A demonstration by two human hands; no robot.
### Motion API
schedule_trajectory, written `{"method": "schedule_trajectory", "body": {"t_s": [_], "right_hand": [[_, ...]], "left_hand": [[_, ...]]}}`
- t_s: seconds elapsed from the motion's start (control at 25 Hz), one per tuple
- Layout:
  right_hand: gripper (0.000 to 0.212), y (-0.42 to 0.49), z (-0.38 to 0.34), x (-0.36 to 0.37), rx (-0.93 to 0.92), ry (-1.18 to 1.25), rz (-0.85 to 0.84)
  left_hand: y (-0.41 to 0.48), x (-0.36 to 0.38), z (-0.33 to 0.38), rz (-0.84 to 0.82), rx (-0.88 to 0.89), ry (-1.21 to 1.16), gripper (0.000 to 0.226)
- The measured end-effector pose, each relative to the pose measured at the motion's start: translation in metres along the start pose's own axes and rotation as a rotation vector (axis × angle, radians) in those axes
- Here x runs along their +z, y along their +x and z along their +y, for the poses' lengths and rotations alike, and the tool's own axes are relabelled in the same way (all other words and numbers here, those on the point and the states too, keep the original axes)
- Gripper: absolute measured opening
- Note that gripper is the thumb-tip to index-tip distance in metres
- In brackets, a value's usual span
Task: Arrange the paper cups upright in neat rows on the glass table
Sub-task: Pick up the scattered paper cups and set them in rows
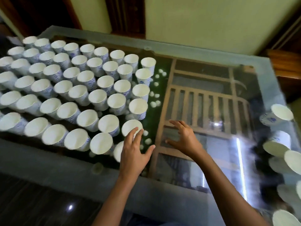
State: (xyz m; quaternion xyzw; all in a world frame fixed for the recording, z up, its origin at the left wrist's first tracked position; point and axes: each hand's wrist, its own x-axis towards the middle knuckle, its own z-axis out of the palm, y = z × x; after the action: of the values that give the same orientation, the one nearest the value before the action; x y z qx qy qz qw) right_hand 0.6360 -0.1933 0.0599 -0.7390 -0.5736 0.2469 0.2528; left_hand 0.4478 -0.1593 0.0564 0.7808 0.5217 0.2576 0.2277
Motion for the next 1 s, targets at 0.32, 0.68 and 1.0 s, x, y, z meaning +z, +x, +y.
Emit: {"method": "schedule_trajectory", "body": {"t_s": [0.32, 0.68, 1.0], "right_hand": [[0.062, -0.126, 0.082, -0.098, 0.376, -0.035, 0.361], [0.055, -0.271, 0.134, -0.140, 0.797, -0.115, 0.533], [0.070, -0.315, 0.141, -0.111, 1.003, -0.101, 0.502]], "left_hand": [[0.010, 0.095, 0.138, -0.426, 0.422, -0.143, 0.050], [-0.071, 0.170, 0.241, -1.179, 0.943, -0.153, 0.070], [-0.108, 0.187, 0.238, -1.189, 1.133, 0.003, 0.089]]}}
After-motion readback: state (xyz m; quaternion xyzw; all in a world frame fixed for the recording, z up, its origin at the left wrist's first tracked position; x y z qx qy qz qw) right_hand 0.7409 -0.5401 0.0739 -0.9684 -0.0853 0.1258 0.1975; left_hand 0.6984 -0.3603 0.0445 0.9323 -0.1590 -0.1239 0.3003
